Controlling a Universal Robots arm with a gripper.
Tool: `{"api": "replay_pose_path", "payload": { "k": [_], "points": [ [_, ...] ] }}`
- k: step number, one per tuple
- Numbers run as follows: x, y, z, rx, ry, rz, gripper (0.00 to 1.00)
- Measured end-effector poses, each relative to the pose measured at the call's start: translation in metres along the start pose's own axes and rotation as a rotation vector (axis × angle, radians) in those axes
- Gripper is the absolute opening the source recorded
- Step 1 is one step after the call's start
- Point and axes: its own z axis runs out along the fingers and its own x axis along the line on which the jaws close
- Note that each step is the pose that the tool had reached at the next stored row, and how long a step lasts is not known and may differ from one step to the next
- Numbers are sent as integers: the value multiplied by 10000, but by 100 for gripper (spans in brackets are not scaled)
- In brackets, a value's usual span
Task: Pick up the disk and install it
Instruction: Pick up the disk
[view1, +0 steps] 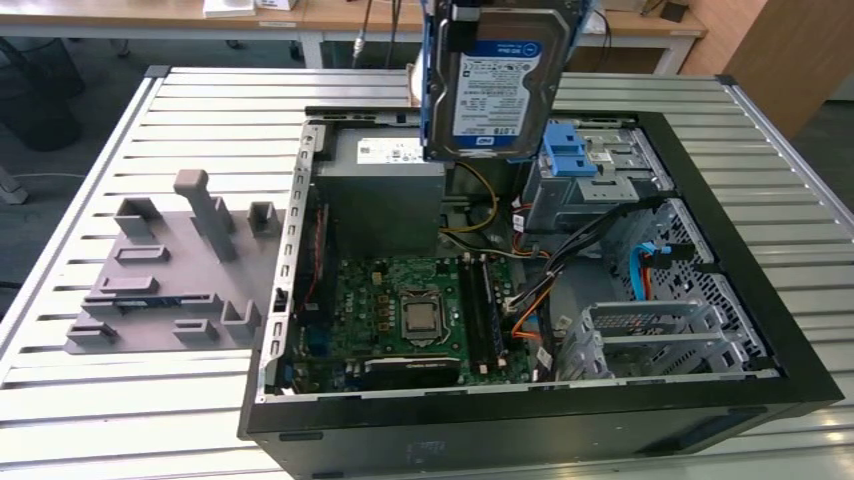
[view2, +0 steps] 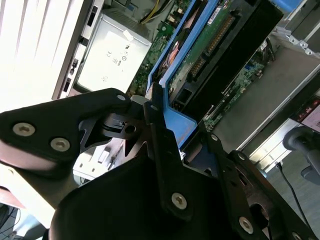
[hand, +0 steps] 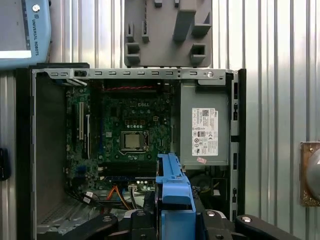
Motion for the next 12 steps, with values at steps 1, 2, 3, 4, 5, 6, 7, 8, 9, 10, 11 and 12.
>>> {"api": "replay_pose_path", "payload": {
  "k": [1, 2, 3, 4, 5, 6, 7, 8, 9, 10, 11, 12],
  "points": [
    [12, -2, 1, 0, 0, 11, 36],
    [26, -3, 2, 0, 0, 24, 36],
    [40, -3, 2, 1, -1, 42, 36],
    [55, -3, 2, 0, 0, 64, 36],
    [71, -4, 3, 1, -1, 87, 36],
    [87, -4, 3, 1, -1, 109, 36],
    [102, -5, 3, 1, 0, 133, 36],
    [117, -5, 4, 1, 0, 157, 36],
    [133, -6, 5, 2, 0, 178, 36],
    [149, -6, 6, 2, -1, 196, 36],
    [164, -6, 7, 3, -1, 212, 36],
    [166, -6, 7, 3, -2, 216, 36]
  ]
}}
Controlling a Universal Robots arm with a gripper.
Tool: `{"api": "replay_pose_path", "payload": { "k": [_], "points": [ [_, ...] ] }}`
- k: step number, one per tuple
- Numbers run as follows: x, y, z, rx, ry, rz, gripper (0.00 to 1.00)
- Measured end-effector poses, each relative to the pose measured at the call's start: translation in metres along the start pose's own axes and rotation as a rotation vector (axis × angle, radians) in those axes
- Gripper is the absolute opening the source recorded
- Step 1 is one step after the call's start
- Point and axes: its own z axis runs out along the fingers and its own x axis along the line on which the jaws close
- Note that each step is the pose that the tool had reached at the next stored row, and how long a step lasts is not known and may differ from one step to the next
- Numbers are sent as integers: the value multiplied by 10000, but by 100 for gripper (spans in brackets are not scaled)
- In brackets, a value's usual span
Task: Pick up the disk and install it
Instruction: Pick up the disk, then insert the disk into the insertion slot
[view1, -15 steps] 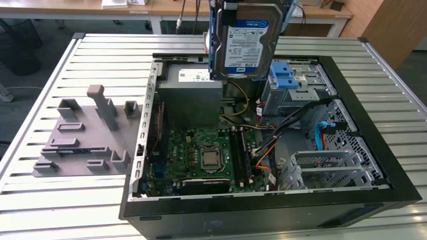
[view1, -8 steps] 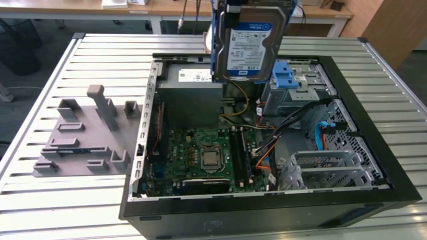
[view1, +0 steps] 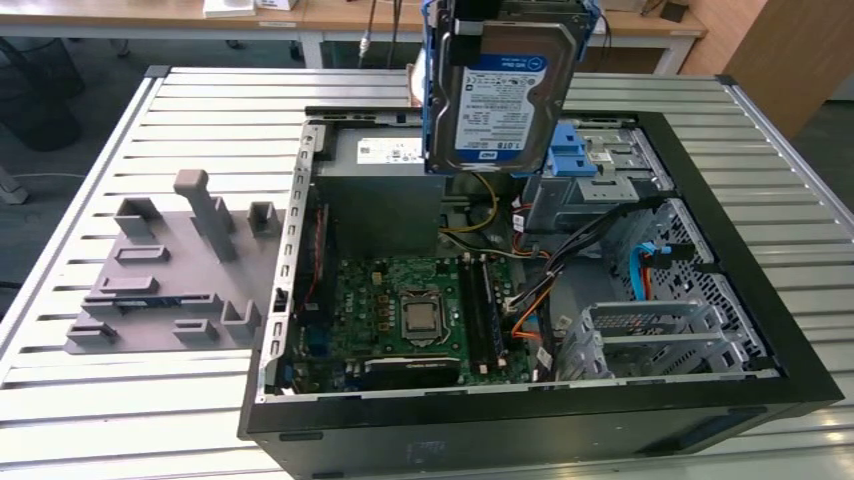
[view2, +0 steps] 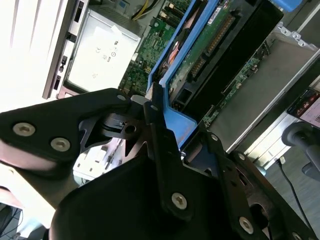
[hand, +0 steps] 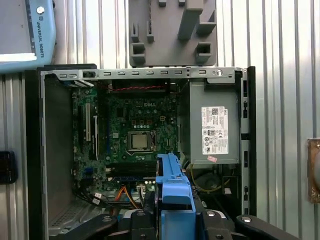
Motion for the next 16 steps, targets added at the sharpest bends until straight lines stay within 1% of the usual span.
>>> {"api": "replay_pose_path", "payload": {
  "k": [16],
  "points": [
    [17, -1, 0, -1, 1, -1, 36]
  ]
}}
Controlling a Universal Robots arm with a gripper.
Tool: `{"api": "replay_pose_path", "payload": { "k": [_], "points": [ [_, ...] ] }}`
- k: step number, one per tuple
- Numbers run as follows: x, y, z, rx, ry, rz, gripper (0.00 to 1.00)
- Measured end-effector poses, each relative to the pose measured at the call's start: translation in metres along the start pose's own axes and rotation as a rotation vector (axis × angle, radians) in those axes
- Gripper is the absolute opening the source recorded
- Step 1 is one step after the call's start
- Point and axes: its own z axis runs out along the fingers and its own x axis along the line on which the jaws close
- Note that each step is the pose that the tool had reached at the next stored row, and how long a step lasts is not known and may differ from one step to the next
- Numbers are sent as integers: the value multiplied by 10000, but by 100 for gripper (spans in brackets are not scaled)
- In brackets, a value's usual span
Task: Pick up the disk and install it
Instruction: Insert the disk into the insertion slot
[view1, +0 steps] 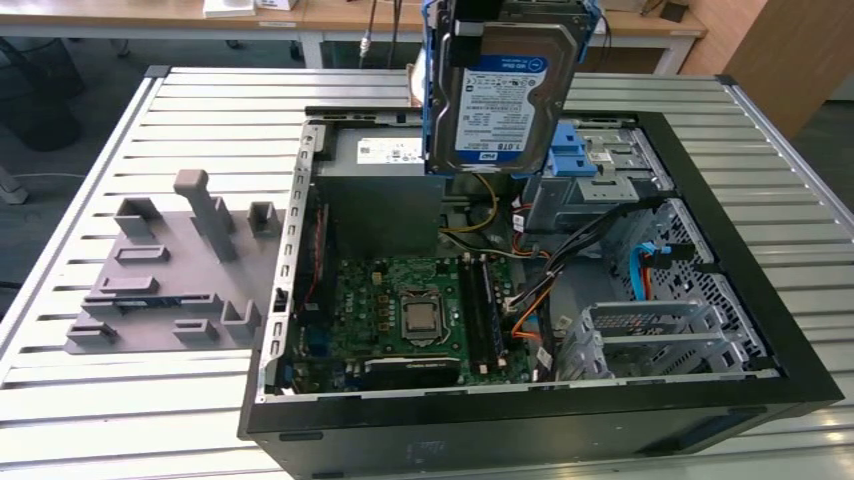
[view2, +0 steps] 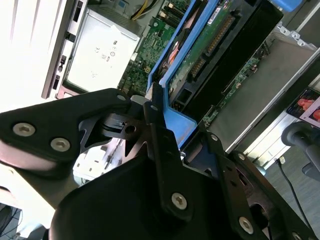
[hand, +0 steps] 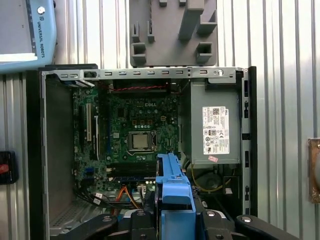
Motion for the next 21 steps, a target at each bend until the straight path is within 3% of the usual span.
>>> {"api": "replay_pose_path", "payload": {
  "k": [5, 17, 21],
  "points": [
    [42, -2, -1, -1, 3, 0, 36],
    [325, -15, -2, 0, 1, 0, 36],
    [335, -61, 2, 0, 1, 1, 36]
  ]
}}
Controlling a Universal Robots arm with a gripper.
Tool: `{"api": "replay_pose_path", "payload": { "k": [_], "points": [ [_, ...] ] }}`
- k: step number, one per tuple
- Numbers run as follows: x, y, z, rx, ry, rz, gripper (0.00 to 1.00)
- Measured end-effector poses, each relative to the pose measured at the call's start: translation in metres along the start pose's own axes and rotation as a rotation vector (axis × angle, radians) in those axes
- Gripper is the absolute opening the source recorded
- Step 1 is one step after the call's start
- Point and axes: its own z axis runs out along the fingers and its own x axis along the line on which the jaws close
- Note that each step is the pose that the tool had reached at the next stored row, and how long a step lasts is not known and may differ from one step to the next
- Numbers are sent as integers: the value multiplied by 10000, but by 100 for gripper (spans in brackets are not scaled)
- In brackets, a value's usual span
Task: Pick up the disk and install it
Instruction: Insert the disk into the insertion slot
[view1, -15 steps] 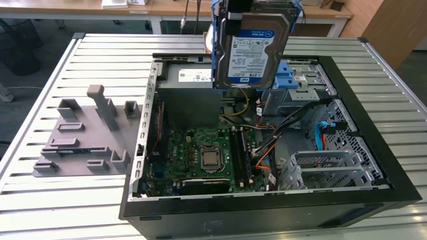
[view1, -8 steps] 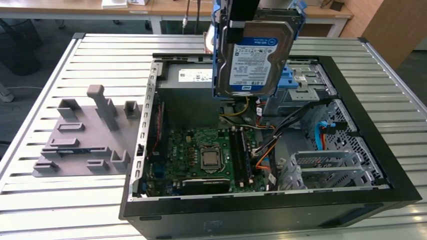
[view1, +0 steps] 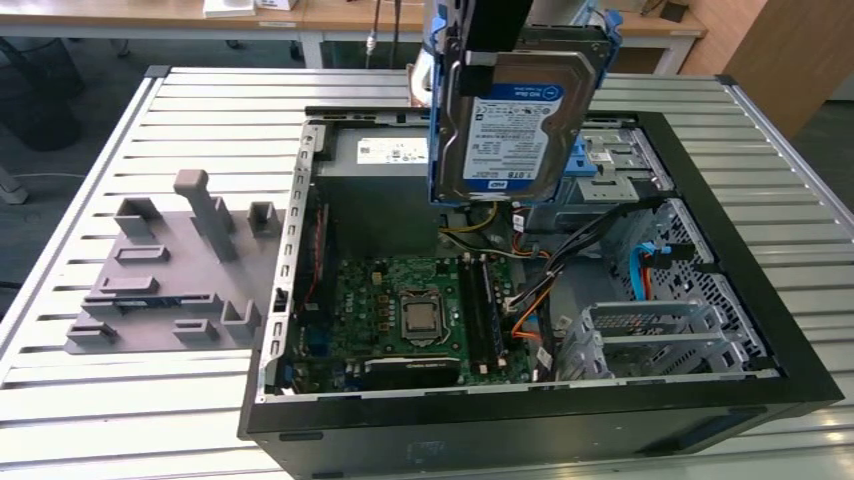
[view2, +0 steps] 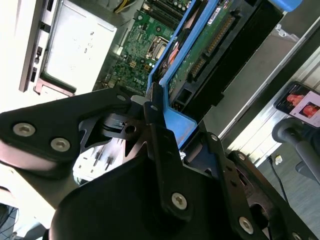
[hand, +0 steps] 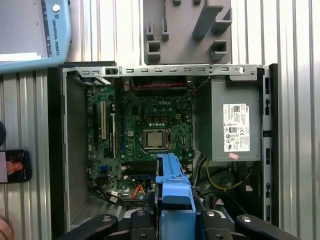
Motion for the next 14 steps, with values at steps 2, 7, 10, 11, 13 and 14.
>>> {"api": "replay_pose_path", "payload": {
  "k": [2, 7, 10, 11, 13, 14],
  "points": [
    [-2, -50, 3, 0, -1, -1, 36],
    [14, -69, 6, -1, 1, -1, 36],
    [79, -72, 10, 0, 0, -1, 36],
    [114, -74, 13, 0, -1, -1, 36],
    [195, -77, 19, 0, 0, -1, 36],
    [237, -79, 23, 0, 0, 0, 36]
  ]
}}
